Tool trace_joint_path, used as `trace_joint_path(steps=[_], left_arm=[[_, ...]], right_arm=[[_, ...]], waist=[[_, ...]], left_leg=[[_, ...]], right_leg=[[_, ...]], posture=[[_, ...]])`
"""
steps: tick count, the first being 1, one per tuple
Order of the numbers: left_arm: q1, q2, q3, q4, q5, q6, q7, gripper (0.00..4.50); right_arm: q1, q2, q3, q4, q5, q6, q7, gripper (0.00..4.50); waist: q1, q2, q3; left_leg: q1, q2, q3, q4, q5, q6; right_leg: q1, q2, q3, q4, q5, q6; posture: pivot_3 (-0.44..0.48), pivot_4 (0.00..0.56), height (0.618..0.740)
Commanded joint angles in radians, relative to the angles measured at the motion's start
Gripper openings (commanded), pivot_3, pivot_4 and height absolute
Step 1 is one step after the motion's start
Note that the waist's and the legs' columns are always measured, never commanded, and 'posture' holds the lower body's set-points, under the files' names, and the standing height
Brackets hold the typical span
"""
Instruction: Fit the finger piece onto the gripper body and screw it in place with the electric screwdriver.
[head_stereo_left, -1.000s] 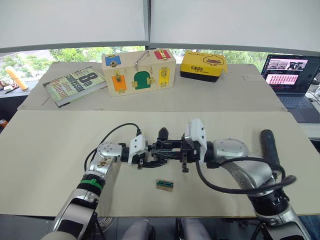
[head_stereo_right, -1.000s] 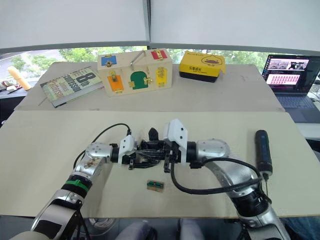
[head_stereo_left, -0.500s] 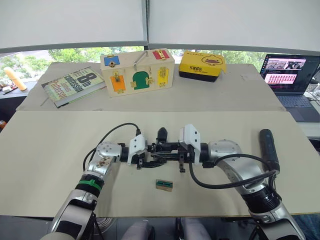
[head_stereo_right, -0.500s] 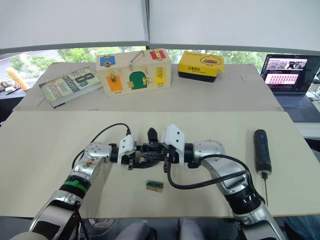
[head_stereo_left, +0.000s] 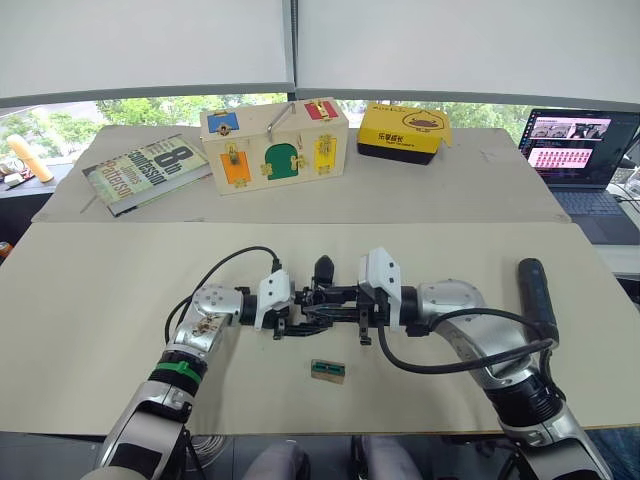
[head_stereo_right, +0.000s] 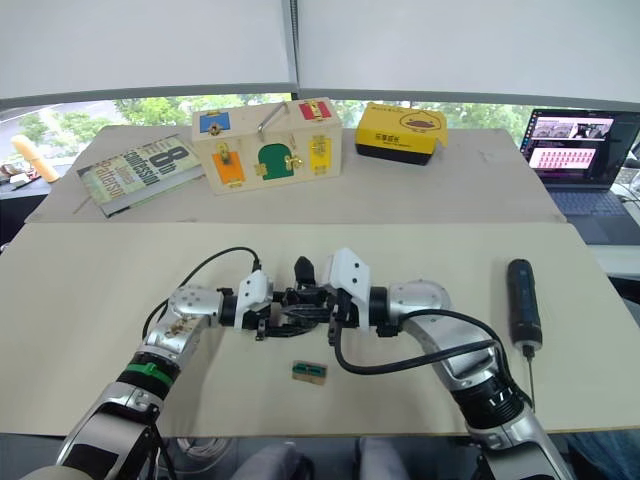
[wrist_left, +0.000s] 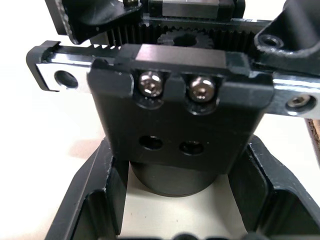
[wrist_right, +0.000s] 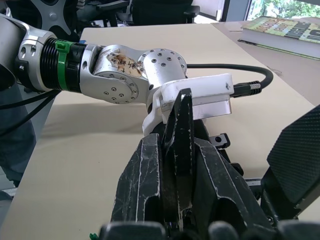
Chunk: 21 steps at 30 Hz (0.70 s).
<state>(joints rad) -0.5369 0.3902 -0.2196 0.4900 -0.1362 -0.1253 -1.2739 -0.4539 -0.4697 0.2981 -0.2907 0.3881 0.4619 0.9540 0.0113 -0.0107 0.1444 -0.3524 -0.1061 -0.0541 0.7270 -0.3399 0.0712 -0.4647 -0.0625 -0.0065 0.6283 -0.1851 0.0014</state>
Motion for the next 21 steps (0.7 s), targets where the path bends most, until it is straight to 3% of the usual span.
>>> trace_joint_path(steps=[1,11,21], left_arm=[[0.023,0.011,-0.028,-0.003,0.022,0.022,-0.008,2.28],[0.024,0.010,-0.030,-0.005,0.020,0.031,-0.008,2.28],[0.029,0.005,-0.030,-0.011,0.020,0.036,-0.001,2.28]], right_arm=[[0.013,-0.008,0.019,-0.017,0.010,0.039,0.017,0.37],[-0.023,-0.017,0.037,0.022,0.029,0.125,0.042,0.37],[-0.064,-0.024,0.073,0.182,-0.064,0.041,0.053,0.37]], waist=[[0.000,0.000,0.000],[0.000,0.000,-0.001],[-0.002,0.000,-0.004]], left_leg=[[0.000,0.000,0.000,0.000,0.000,0.000],[0.000,0.000,0.000,0.000,0.000,0.000],[0.008,0.000,-0.001,-0.001,0.000,0.000]], right_leg=[[0.000,0.000,0.000,0.000,0.000,0.000],[0.000,0.000,0.000,0.000,0.000,0.000],[0.007,0.000,0.001,-0.001,0.000,0.000]], posture=[[0.000,0.150,0.740],[0.000,0.150,0.740],[0.000,0.150,0.740]])
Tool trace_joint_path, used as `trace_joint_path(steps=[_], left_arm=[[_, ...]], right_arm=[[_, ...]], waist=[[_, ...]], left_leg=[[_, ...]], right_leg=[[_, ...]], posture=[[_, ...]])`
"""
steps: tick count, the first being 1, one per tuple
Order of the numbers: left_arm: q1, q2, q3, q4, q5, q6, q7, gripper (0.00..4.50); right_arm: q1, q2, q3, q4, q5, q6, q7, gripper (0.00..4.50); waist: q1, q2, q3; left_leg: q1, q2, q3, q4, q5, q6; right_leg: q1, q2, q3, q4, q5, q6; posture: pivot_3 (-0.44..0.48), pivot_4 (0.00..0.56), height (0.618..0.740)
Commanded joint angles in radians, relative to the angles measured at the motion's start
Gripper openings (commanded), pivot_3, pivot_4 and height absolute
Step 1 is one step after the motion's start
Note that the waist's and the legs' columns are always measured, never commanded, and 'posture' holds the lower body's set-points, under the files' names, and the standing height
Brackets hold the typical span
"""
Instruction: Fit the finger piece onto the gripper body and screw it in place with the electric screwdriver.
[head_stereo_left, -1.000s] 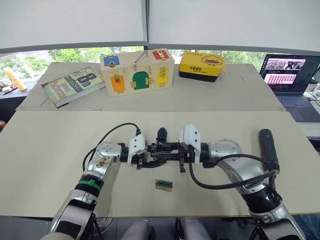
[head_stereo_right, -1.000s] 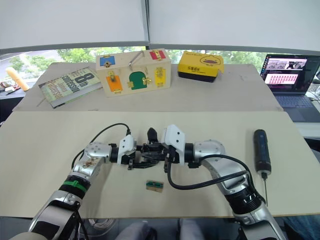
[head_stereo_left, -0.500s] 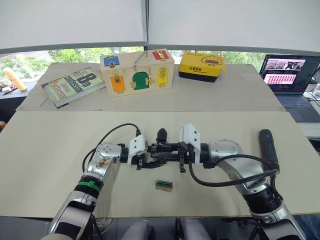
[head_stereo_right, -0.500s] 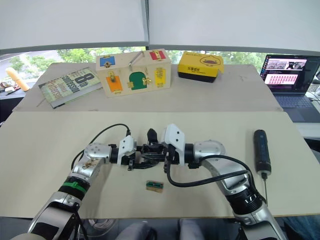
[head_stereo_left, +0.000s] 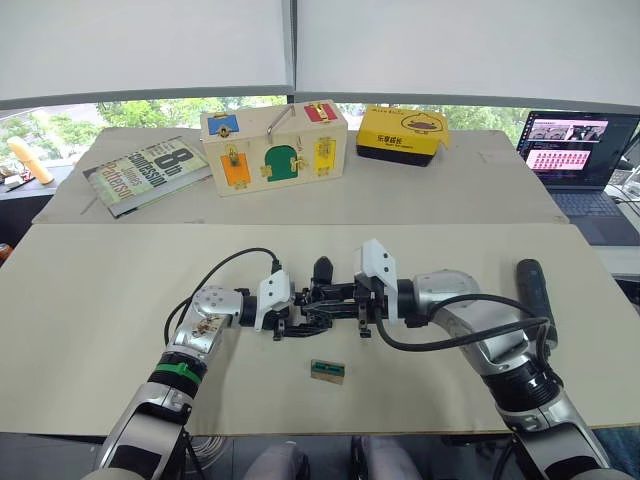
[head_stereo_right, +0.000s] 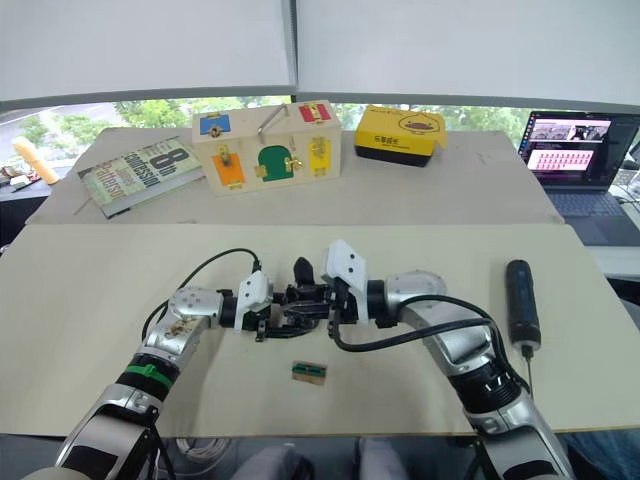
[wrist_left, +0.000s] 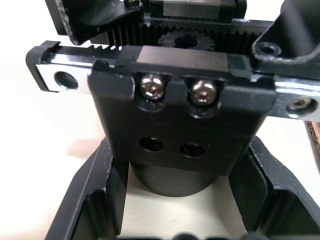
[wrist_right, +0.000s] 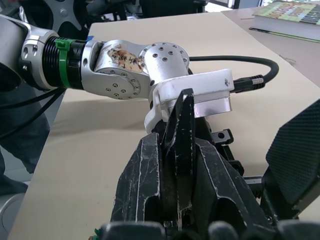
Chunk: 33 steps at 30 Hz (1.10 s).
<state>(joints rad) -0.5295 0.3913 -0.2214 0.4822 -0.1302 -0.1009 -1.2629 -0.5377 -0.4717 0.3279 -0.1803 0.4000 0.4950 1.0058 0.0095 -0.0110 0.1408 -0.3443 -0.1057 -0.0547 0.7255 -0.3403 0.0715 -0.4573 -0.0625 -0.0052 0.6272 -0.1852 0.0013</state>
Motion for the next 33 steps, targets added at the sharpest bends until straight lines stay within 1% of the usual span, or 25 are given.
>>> trace_joint_path(steps=[1,7,10,13,18,27,33], left_arm=[[0.022,0.004,-0.027,-0.003,0.014,0.011,-0.012,2.28],[0.027,0.003,-0.023,-0.011,0.014,0.015,-0.011,2.28],[0.032,0.002,-0.023,-0.018,0.013,0.019,-0.010,2.28],[0.033,0.002,-0.022,-0.021,0.012,0.022,-0.010,2.28],[0.039,0.003,-0.021,-0.027,0.010,0.027,-0.009,2.28],[0.042,0.003,-0.022,-0.029,0.008,0.028,-0.009,2.28],[0.045,0.003,-0.020,-0.030,0.008,0.028,-0.006,2.28]], right_arm=[[0.020,-0.026,0.045,0.077,-0.077,0.012,0.003,0.37],[0.000,-0.026,0.057,0.097,-0.087,0.060,-0.017,0.37],[-0.015,-0.038,0.095,0.097,-0.133,0.050,-0.023,0.37],[-0.015,-0.028,0.079,0.073,-0.074,0.133,-0.021,0.37],[0.017,-0.028,0.064,0.081,-0.037,0.187,-0.009,0.37],[0.009,-0.046,0.071,0.104,-0.069,0.141,0.004,0.37],[-0.020,-0.040,0.074,0.065,-0.069,0.151,-0.003,0.37]], waist=[[0.000,0.000,-0.002],[0.000,0.000,-0.012],[0.000,0.000,-0.015],[0.000,0.001,-0.020],[0.000,0.001,-0.025],[0.000,0.002,-0.026],[0.000,0.002,-0.026]], left_leg=[[0.001,0.000,0.000,0.000,0.000,0.000],[0.007,0.000,0.001,-0.006,0.000,0.000],[0.007,0.000,0.002,-0.007,0.000,0.000],[0.008,0.000,0.002,-0.009,0.000,0.000],[0.008,0.000,0.002,-0.011,0.000,0.000],[0.008,0.000,0.002,-0.012,0.000,0.000],[0.008,0.000,0.002,-0.012,0.000,0.000]], right_leg=[[0.000,0.000,0.001,0.000,0.000,0.000],[0.002,0.000,0.006,0.000,0.000,0.000],[0.002,0.000,0.007,-0.001,0.000,0.000],[0.002,0.001,0.008,-0.001,0.000,0.000],[0.002,0.001,0.008,-0.002,0.000,-0.001],[0.002,0.001,0.008,-0.003,0.000,0.000],[0.002,0.001,0.008,-0.003,0.000,-0.001]], posture=[[0.000,0.150,0.740],[0.000,0.150,0.740],[0.000,0.150,0.740],[0.000,0.150,0.740],[0.000,0.150,0.740],[0.000,0.150,0.740],[0.000,0.150,0.740]])
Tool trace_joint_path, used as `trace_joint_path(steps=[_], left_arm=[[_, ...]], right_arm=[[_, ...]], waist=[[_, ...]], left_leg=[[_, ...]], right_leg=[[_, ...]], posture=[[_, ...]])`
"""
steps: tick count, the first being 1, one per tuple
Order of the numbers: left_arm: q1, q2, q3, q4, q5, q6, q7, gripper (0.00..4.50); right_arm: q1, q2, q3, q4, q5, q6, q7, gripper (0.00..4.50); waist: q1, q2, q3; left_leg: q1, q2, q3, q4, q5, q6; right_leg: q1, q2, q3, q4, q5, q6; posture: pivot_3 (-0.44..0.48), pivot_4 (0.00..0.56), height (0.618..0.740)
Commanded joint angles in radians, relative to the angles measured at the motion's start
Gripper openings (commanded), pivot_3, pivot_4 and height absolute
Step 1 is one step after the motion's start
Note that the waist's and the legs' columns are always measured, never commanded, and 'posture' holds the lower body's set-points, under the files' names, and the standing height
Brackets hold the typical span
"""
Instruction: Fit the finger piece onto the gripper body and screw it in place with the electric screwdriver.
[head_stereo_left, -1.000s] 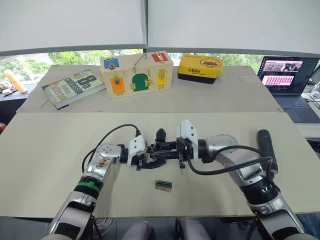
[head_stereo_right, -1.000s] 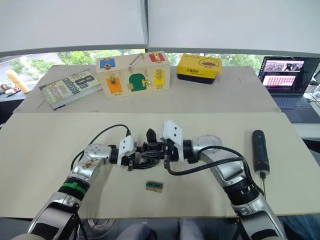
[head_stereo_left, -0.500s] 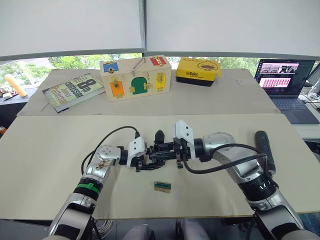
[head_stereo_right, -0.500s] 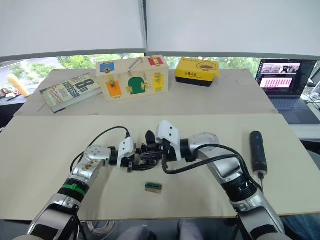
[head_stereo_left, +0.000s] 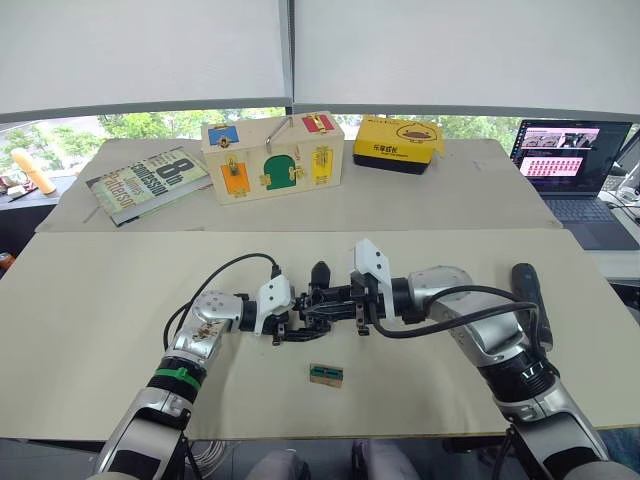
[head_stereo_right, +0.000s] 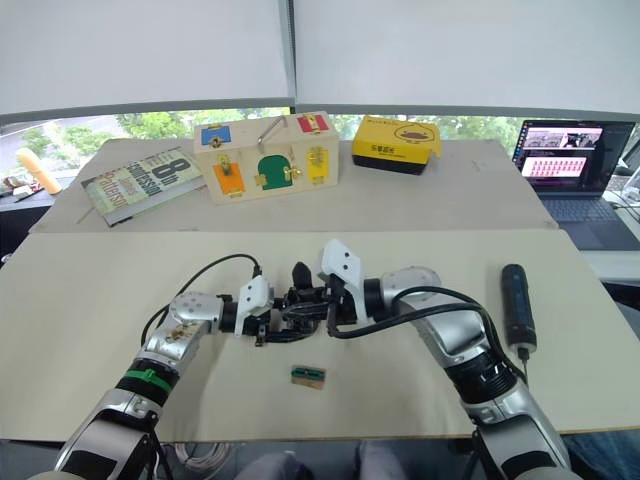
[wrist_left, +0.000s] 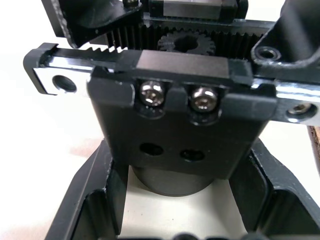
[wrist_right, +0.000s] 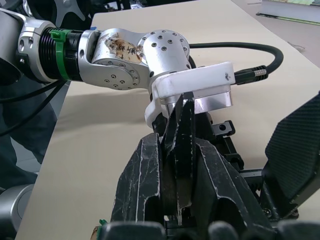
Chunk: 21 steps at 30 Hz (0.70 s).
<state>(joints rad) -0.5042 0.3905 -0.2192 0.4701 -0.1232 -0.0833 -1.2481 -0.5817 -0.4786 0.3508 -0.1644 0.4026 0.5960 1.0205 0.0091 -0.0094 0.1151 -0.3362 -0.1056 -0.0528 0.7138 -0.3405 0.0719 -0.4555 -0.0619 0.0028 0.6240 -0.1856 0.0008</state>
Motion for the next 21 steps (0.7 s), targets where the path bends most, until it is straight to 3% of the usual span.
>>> trace_joint_path(steps=[1,12,14,21], left_arm=[[0.022,0.005,-0.022,-0.020,0.001,0.011,-0.021,2.28],[0.032,0.010,-0.020,-0.025,0.002,0.013,-0.020,2.28],[0.032,0.010,-0.019,-0.024,0.001,0.012,-0.020,2.28],[0.040,0.009,-0.012,-0.024,-0.015,0.024,-0.027,2.28]], right_arm=[[0.022,-0.032,0.051,0.046,-0.073,0.044,-0.018,0.37],[0.007,-0.031,0.030,0.033,-0.065,0.009,-0.008,0.37],[0.001,-0.024,0.019,0.028,-0.056,-0.007,-0.002,1.39],[-0.004,-0.010,-0.021,-0.006,-0.019,-0.057,0.043,3.78]], waist=[[0.000,0.000,0.000],[0.000,0.000,0.000],[0.000,0.000,0.000],[0.000,0.000,0.002]], left_leg=[[0.000,0.000,0.000,0.000,0.000,0.000],[0.000,0.000,0.000,-0.001,0.000,0.000],[0.000,0.000,0.000,-0.001,0.000,0.000],[-0.002,0.000,0.000,-0.001,0.000,0.000]], right_leg=[[0.000,0.000,0.000,0.000,0.000,0.000],[-0.001,0.000,0.000,0.000,0.000,0.000],[-0.001,0.000,0.000,0.000,0.000,0.000],[-0.003,0.000,0.000,-0.001,0.000,0.000]], posture=[[0.000,0.150,0.740],[0.000,0.150,0.740],[0.000,0.150,0.740],[0.000,0.150,0.740]])
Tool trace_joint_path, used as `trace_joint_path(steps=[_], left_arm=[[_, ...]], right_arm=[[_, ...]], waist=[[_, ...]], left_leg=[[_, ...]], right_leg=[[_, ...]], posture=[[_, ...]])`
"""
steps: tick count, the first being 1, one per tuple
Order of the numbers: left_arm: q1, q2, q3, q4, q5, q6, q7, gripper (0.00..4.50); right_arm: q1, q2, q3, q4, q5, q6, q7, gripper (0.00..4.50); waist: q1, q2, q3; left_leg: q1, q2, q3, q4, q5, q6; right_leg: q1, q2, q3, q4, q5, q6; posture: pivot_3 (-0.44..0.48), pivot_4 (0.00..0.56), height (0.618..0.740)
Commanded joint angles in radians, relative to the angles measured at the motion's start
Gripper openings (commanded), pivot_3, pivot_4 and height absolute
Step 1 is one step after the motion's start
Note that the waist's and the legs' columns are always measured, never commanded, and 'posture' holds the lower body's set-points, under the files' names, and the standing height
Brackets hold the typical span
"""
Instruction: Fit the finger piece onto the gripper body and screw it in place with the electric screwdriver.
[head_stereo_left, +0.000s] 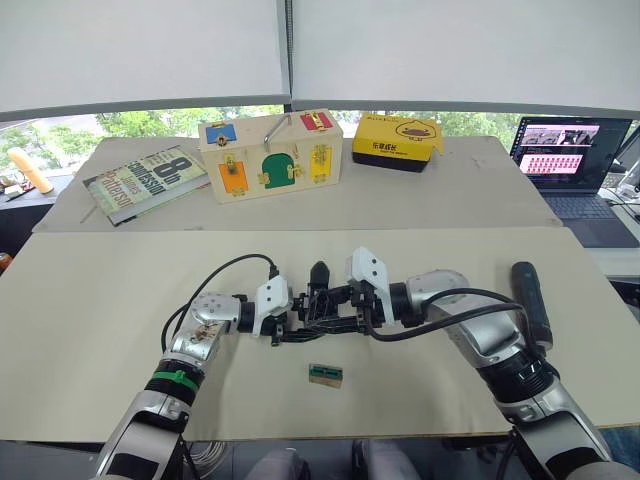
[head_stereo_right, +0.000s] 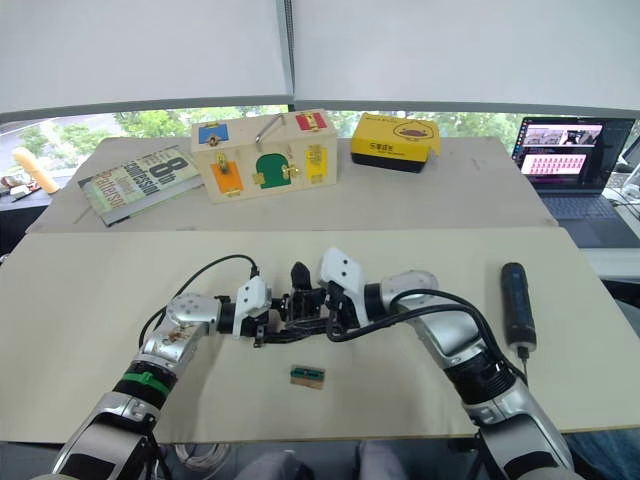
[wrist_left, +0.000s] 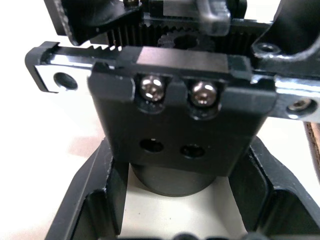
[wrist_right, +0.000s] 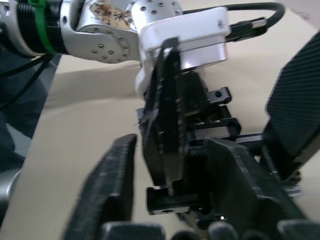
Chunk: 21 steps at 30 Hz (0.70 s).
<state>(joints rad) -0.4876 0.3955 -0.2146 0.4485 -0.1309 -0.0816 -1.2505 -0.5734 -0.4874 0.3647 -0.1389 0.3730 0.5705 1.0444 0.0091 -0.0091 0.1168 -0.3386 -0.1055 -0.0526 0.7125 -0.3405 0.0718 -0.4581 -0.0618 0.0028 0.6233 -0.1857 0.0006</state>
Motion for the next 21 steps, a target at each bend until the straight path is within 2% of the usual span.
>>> trace_joint_path(steps=[1,2,9,11,14,21], left_arm=[[0.027,0.006,-0.016,-0.003,-0.009,0.019,-0.026,2.28],[0.029,0.008,-0.017,-0.002,-0.010,0.015,-0.025,2.28],[0.036,0.012,-0.012,-0.001,-0.013,0.016,-0.009,2.28],[0.037,0.013,-0.011,0.000,-0.012,0.018,-0.005,3.33],[0.037,0.013,-0.004,0.007,-0.002,-0.004,0.021,4.47],[0.078,0.074,0.030,-0.023,-0.028,-0.005,0.003,4.47]], right_arm=[[-0.011,-0.004,-0.034,-0.029,0.006,-0.042,0.023,4.17],[-0.009,-0.004,-0.036,-0.028,0.003,-0.055,0.026,4.48],[0.011,0.021,-0.076,-0.048,0.040,-0.121,0.050,4.48],[0.016,0.029,-0.089,-0.059,0.047,-0.147,0.057,4.50],[0.021,0.036,-0.111,-0.087,0.065,-0.166,0.062,4.50],[0.046,-0.028,-0.179,-0.236,0.162,-0.093,0.081,4.50]], waist=[[0.000,0.000,0.000],[0.000,0.000,0.000],[-0.002,0.000,0.000],[-0.002,0.000,0.000],[-0.002,0.000,0.000],[-0.009,0.001,0.001]], left_leg=[[0.000,0.000,0.000,0.000,0.000,0.000],[0.000,0.000,0.000,0.000,0.000,0.000],[0.000,0.000,0.000,-0.001,0.000,0.000],[0.000,0.000,0.000,-0.001,0.000,0.000],[0.000,0.000,0.000,-0.001,0.000,0.000],[0.000,0.000,0.000,-0.001,0.000,0.000]], right_leg=[[0.000,0.000,0.000,0.000,0.000,0.000],[0.000,0.000,0.000,0.000,0.000,0.000],[0.000,0.000,0.000,-0.001,0.000,0.000],[0.000,0.000,0.000,-0.001,0.000,0.000],[0.000,0.000,0.000,-0.001,0.000,0.000],[0.000,0.000,0.000,-0.001,0.000,0.000]], posture=[[0.000,0.150,0.740],[0.000,0.150,0.740],[0.000,0.150,0.740],[0.000,0.150,0.740],[0.000,0.150,0.740],[0.000,0.150,0.740]])
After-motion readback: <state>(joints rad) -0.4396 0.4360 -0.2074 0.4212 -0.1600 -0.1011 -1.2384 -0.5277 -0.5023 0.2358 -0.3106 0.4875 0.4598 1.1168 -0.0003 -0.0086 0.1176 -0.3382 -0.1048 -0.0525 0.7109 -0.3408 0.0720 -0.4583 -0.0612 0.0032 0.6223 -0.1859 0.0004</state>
